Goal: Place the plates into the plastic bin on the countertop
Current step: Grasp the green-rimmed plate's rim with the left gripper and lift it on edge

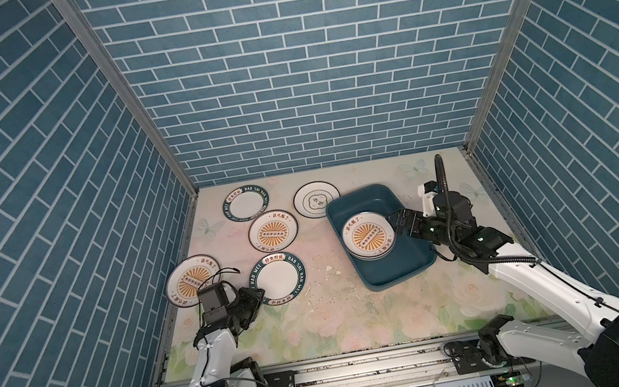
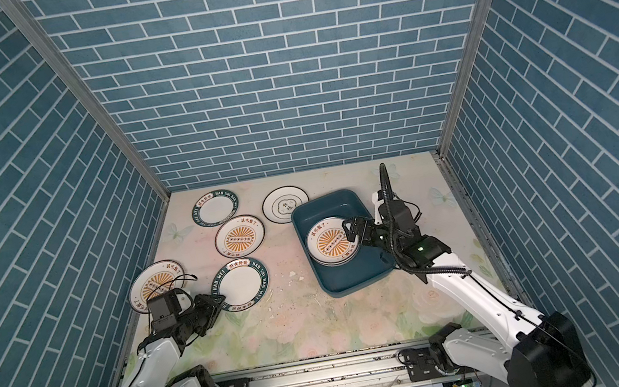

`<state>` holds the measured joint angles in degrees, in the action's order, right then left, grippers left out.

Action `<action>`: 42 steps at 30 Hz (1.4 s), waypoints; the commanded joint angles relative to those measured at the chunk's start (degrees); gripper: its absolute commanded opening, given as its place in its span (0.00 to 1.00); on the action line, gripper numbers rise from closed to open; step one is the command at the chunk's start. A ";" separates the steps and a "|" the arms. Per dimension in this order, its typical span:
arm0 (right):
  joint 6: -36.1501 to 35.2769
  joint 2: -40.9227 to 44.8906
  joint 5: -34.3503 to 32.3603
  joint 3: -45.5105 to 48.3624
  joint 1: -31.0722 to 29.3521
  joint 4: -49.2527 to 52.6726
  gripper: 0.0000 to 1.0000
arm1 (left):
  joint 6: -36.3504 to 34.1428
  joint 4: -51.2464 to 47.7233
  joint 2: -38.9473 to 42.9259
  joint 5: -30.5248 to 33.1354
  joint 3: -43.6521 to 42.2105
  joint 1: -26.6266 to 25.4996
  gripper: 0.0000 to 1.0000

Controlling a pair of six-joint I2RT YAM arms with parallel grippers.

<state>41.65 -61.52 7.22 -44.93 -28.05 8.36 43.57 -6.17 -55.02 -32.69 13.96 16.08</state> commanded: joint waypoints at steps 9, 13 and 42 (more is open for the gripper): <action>0.19 0.87 -0.54 1.13 0.19 -1.49 0.98 | -0.91 -3.79 4.14 -2.95 2.37 -0.26 0.04; 0.34 0.96 -0.29 1.33 0.19 -2.36 0.98 | -1.04 -7.01 6.44 -3.33 4.13 -0.26 0.00; 5.84 -14.25 26.95 -0.66 -3.19 -24.85 0.86 | 10.37 -3.62 12.89 -11.24 16.66 -11.57 0.00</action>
<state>45.43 -73.82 29.71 -43.42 -30.09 -12.86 50.35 -17.06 -41.39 -43.18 29.28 6.72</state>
